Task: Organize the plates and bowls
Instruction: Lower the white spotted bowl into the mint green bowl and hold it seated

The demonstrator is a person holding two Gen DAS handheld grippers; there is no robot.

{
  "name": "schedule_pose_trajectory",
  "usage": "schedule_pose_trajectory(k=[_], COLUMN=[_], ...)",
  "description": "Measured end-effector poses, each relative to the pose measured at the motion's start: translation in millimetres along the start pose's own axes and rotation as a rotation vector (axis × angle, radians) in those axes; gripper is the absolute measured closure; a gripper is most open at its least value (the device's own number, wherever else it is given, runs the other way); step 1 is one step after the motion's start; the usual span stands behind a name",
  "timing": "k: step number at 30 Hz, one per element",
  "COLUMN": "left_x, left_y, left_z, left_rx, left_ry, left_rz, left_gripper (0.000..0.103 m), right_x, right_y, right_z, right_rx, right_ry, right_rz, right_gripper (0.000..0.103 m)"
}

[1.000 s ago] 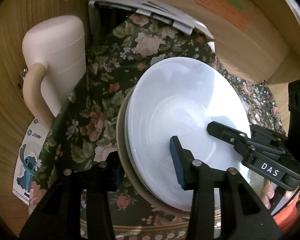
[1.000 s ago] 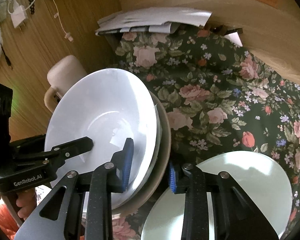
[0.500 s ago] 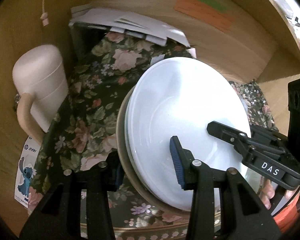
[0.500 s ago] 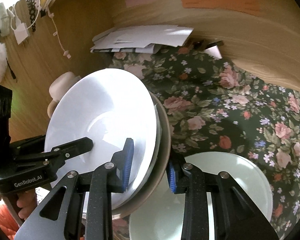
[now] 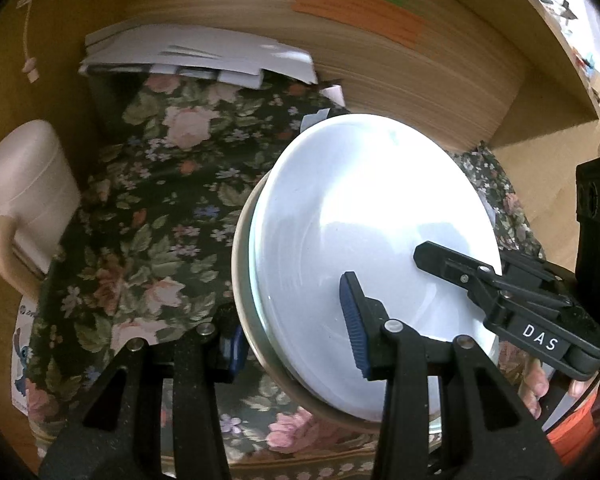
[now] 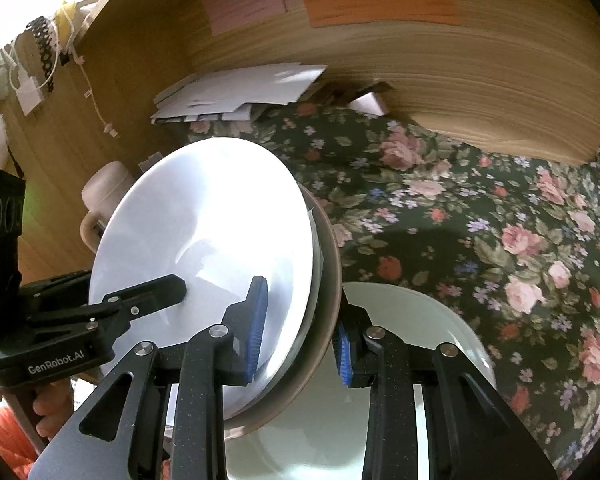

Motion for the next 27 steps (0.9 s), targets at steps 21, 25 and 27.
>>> schedule_pose_trajectory(k=[21, 25, 27], left_x=[62.3, 70.7, 73.6], left_y=[-6.3, -10.0, -11.7], left_z=[-23.3, -27.2, -30.6], left_rx=[-0.059, -0.071, -0.081], left_ry=[-0.082, -0.089, -0.092], left_rz=[-0.076, -0.080, -0.080], left_gripper=[0.061, 0.061, 0.061], right_x=[57.7, 65.5, 69.6], right_y=[-25.8, -32.5, -35.8], right_z=[33.1, 33.8, 33.6], right_rx=[0.007, -0.003, -0.009], right_ry=[-0.072, -0.078, -0.078], right_rz=[-0.091, -0.102, -0.111], right_gripper=[0.076, 0.076, 0.076])
Point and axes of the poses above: each gripper's, at about its wrist camera, not at the fingertips, and z roughly against the way its jaws point, x to its right, y to its top, the point moved 8 cm from there along -z, roughly the way its jaws point, and after that the axes turned 5 degrees about -z, right-handed, at the moved point
